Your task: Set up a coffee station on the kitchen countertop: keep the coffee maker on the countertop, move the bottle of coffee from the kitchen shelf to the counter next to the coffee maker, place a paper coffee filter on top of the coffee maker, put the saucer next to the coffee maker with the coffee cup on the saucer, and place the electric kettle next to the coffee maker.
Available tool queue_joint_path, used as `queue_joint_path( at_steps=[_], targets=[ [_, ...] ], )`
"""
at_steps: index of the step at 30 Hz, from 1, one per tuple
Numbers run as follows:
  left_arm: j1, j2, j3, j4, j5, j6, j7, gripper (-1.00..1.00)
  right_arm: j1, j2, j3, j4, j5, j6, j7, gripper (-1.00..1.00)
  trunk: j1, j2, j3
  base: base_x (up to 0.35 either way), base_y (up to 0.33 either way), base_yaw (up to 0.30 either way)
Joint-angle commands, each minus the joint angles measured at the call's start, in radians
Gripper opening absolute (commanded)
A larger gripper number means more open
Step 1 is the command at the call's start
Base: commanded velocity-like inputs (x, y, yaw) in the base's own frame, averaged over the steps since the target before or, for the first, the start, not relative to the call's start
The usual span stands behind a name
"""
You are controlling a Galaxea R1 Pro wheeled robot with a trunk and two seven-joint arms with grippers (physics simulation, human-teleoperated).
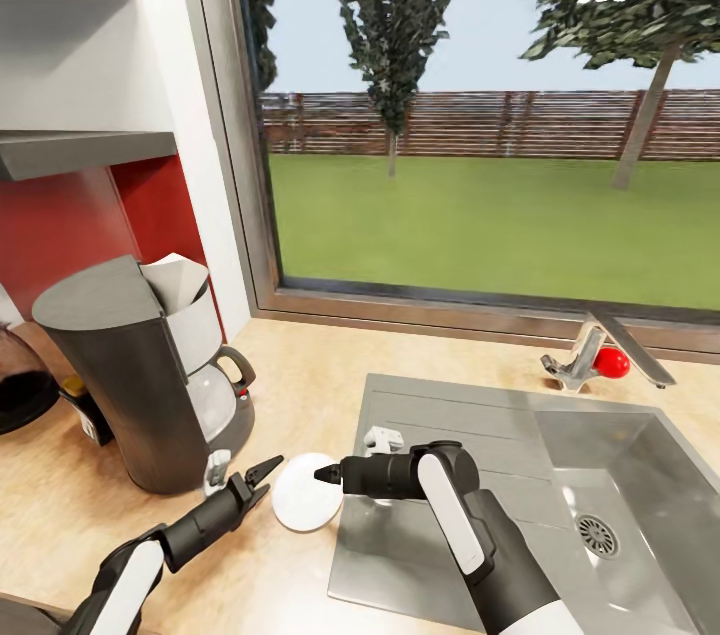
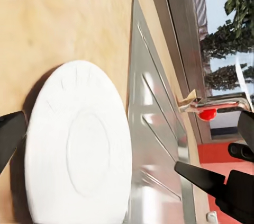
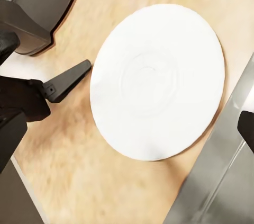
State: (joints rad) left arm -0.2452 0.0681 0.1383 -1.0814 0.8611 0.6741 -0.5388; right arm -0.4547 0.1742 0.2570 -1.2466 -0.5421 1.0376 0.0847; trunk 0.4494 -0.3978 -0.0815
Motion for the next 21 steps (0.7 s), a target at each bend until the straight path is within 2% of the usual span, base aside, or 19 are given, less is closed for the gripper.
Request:
queue_joint_path(
  at_steps=[1, 7, 21],
  targets=[
    [-0.001, -0.001, 0.0, 0.0, 0.004, 0.007, -0.001, 1.0, -0.001, 0.0, -0.001, -0.001, 0.01, 0.004, 0.009, 1.0, 0.001, -0.002, -0.002, 0.0, 0.0, 0.0],
    [-0.001, -0.005, -0.037, 0.0, 0.004, 0.006, -0.001, 1.0, -0.001, 0.0, -0.001, 0.039, 0.007, 0.004, 0.01, 1.0, 0.001, -0.002, -0.002, 0.0, 0.0, 0.0],
    [-0.002, -0.013, -0.039, 0.0, 0.004, 0.005, 0.0, 1.0, -0.001, 0.0, -0.007, 0.08, 0.008, 0.005, 0.007, 1.0, 0.001, -0.002, -0.002, 0.0, 0.0, 0.0]
  ],
)
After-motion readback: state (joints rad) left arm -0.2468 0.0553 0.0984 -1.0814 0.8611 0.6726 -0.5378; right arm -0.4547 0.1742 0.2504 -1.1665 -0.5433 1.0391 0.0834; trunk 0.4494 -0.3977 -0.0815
